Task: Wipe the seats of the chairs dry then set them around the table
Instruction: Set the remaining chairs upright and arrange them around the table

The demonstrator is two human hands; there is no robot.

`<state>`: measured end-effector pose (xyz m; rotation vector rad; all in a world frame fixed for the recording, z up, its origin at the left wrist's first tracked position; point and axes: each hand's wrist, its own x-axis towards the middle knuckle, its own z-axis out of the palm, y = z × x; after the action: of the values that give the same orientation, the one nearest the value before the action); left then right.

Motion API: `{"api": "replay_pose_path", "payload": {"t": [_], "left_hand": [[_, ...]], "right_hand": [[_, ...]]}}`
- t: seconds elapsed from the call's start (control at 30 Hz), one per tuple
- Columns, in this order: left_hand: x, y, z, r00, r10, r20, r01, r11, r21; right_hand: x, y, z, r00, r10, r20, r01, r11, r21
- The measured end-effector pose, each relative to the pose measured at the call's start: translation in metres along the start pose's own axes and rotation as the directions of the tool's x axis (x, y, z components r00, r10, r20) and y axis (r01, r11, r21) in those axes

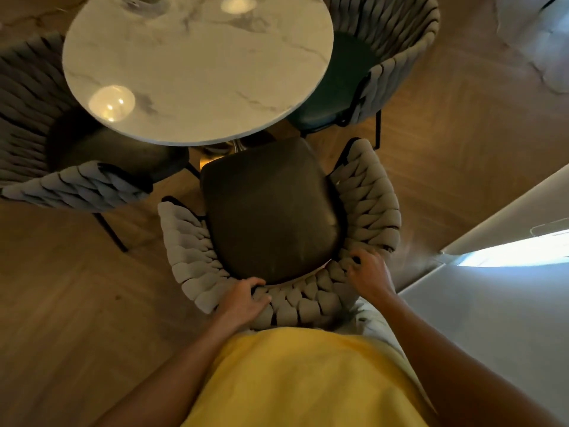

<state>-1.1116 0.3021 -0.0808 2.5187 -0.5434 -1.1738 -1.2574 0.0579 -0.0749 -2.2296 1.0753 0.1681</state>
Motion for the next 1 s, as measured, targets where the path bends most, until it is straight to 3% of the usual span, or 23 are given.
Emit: {"api": "replay_pose_path", "payload": {"t": [0.17,0.3,0.53,0.63,0.77,1.0], "left_hand": [[0.016,0.041,0.022,0.992,-0.126,-0.010,0.123,0.984,-0.132],[0.027,0.088,0.040,0.983,-0.184,-0.013,0.176,0.956,-0.235],[0.031,0.162,0.068,0.965,-0.255,-0.067,0.212,0.900,-0.380],[0.033,0.181,0.076,0.956,-0.286,-0.061,0.237,0.880,-0.412],[0.037,0.195,0.082,0.962,-0.259,-0.091,0.202,0.892,-0.404],[0.059,0.220,0.073,0.978,-0.192,-0.085,0.145,0.913,-0.382]], "right_hand": [[0.047,0.015,-0.032,0.970,-0.103,0.218,0.109,0.994,-0.013],[0.085,0.031,-0.060,0.933,-0.218,0.288,0.233,0.972,-0.019],[0.133,0.051,-0.089,0.801,-0.352,0.485,0.381,0.924,0.040],[0.151,0.060,-0.107,0.794,-0.382,0.473,0.406,0.912,0.055],[0.167,0.076,-0.130,0.852,-0.394,0.346,0.407,0.913,0.037],[0.165,0.114,-0.153,0.907,-0.274,0.319,0.287,0.958,0.005]]}}
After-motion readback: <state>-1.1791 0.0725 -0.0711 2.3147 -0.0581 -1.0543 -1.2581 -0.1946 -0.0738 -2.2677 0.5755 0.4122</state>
